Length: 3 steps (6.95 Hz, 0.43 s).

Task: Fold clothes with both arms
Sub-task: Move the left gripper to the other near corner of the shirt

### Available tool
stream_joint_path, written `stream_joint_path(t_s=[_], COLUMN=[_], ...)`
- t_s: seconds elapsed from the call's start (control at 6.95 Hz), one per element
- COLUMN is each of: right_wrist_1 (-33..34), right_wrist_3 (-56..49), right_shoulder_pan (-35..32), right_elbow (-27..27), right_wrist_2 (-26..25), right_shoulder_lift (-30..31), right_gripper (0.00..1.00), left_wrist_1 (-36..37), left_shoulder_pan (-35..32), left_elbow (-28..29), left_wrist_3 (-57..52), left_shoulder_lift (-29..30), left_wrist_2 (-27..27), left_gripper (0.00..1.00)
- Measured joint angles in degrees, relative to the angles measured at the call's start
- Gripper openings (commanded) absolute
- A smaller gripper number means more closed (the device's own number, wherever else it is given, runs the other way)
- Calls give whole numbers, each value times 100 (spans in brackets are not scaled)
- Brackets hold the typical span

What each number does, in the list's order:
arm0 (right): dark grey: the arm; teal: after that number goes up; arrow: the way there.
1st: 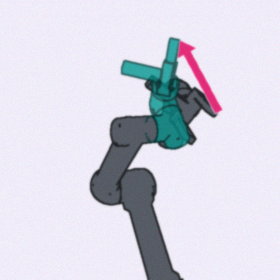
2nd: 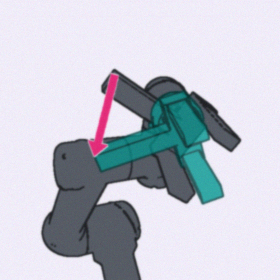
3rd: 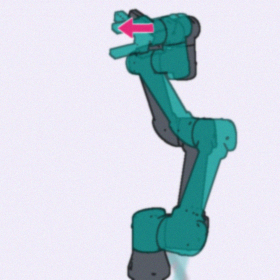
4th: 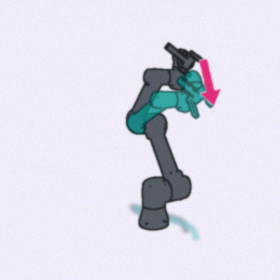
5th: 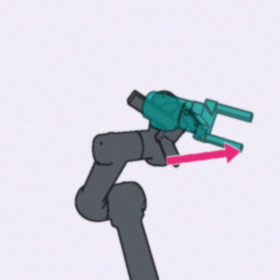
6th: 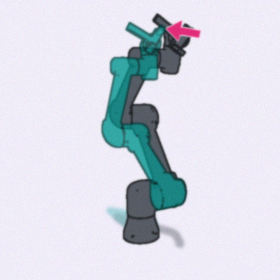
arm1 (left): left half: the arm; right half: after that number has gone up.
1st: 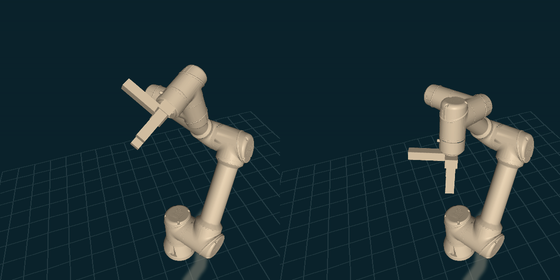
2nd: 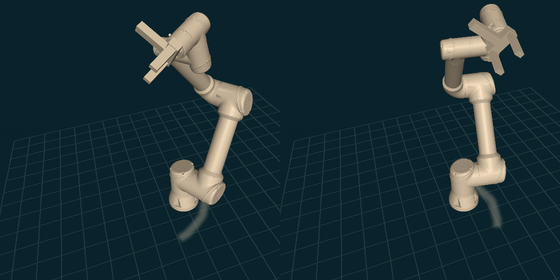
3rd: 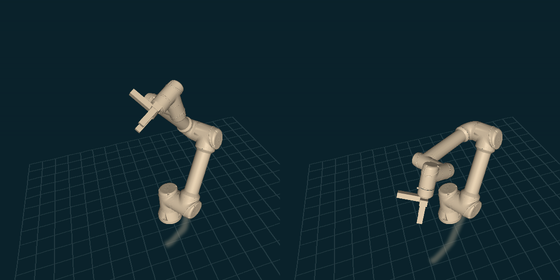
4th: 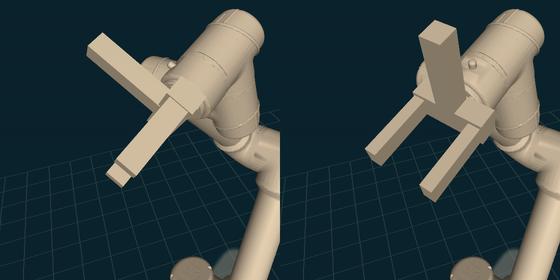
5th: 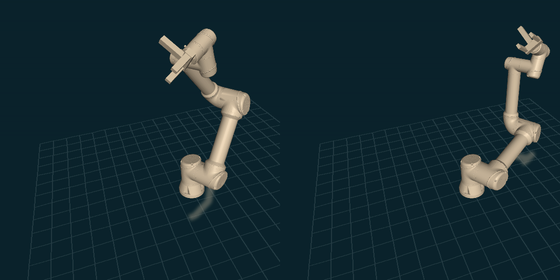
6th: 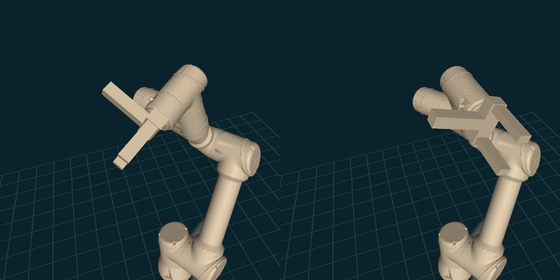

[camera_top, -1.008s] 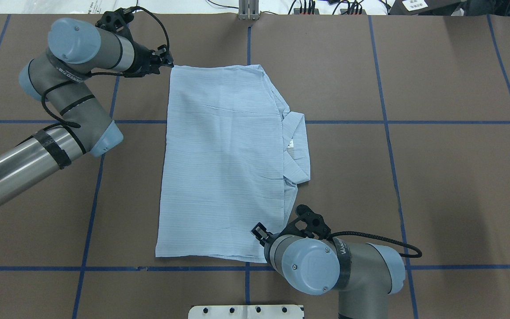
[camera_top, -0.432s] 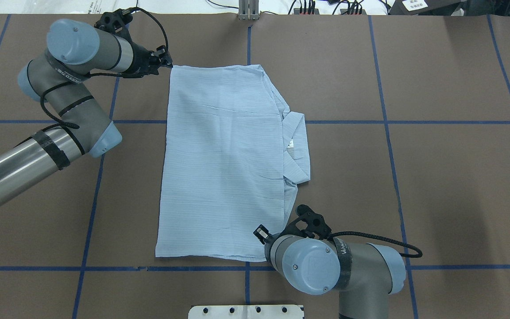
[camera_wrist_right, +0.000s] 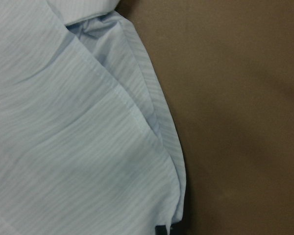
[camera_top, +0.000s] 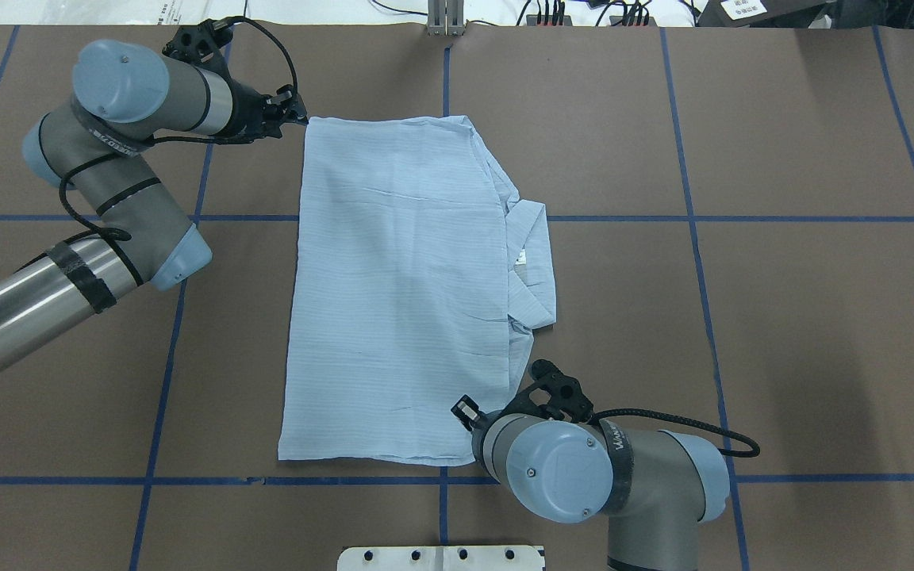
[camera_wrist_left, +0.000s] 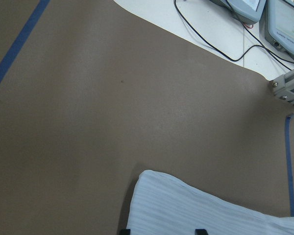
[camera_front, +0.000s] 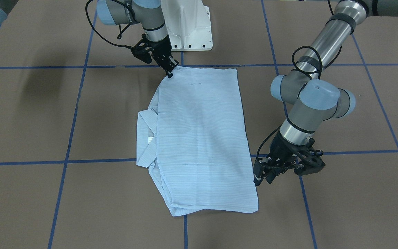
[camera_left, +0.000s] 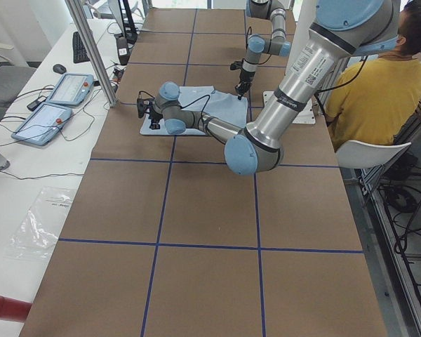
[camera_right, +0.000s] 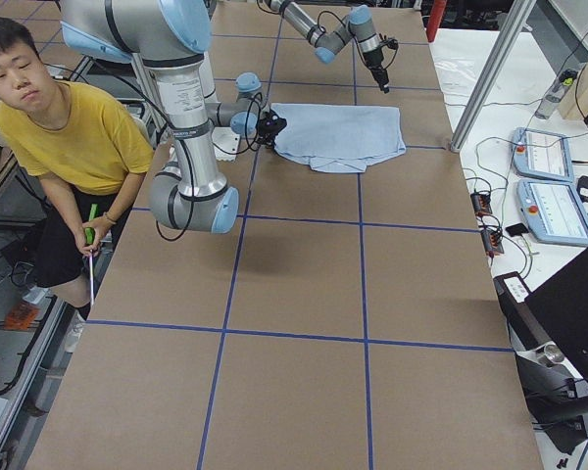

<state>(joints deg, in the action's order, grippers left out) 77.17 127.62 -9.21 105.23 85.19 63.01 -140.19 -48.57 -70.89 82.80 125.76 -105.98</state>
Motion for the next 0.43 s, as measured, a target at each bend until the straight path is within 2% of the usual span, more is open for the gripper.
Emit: stream_joint_path(t_s=[0.43], right_wrist_1=[16], right_wrist_3=[0], right_shoulder_pan=[-67], right_elbow=[215], right_wrist_2=[-3], right_shoulder_lift=[42], right_gripper=[0], left_wrist_1=[42], left_shoulder_pan=[454], left_elbow=[-1193], left_wrist_3=[923], left_shoulder_lift=[-791], left_wrist_2=[115], left_gripper=[57])
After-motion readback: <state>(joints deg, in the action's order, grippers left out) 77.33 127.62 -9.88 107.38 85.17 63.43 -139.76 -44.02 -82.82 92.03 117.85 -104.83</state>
